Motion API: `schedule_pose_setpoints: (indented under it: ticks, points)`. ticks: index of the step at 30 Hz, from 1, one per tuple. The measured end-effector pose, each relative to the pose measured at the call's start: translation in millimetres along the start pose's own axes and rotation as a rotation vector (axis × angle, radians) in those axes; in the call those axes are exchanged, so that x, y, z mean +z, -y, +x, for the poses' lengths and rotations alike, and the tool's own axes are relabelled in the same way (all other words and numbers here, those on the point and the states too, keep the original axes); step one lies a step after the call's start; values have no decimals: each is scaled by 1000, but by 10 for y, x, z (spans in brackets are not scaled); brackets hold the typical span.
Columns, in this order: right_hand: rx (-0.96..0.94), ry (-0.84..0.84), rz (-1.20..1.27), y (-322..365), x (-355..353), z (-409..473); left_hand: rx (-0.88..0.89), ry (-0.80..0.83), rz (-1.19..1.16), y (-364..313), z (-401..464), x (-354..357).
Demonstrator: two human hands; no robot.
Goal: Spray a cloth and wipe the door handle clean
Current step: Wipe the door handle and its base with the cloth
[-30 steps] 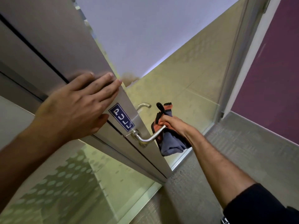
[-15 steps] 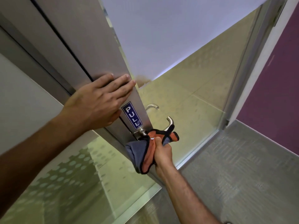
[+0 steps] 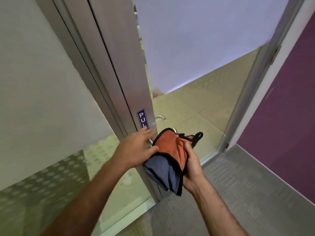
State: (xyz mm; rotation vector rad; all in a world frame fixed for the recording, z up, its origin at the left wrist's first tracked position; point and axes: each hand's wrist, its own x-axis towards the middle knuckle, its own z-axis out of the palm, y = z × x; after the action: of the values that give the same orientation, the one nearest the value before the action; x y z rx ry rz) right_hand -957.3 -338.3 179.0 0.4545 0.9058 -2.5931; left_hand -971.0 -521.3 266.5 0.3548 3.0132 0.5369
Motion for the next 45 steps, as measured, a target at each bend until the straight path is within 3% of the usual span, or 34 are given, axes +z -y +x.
schedule_pose_setpoints:
  ticks: [5, 8, 12, 15, 22, 26, 28, 36, 41, 45]
  points:
    - [96, 131, 29, 201, -80, -138, -370, 23, -952, -45, -342, 473]
    - [283, 162, -26, 195, -157, -205, -476, 9, -1153, -200, -493, 554]
    - [377, 208, -159, 193, -339, -240, -504, -64, -1087, -492, -582, 709]
    - [425, 236, -366, 323, -572, -252, -636, -126, -1057, -722, -640, 895]
    - [385, 661, -848, 876, -945, -397, -890, -308, -1117, -1367, -719, 1283]
    - [378, 806, -940, 997, -986, -572, -961, -406, -1128, -1698, -881, 1364]
    - [361, 799, -947, 1017, -1017, -648, -966, -464, -1136, -1811, -959, 1408]
    - [220, 495, -922, 1115, -1209, -994, -915, -597, -1188, -2121, -1306, 1564]
    - [177, 673, -959, 1153, -1361, -1447, -905, -636, -1217, -2397, -1631, 1648]
    - [71, 625, -1100, 1147, -1529, -1694, -893, -654, -1235, -2618, -1866, 1818]
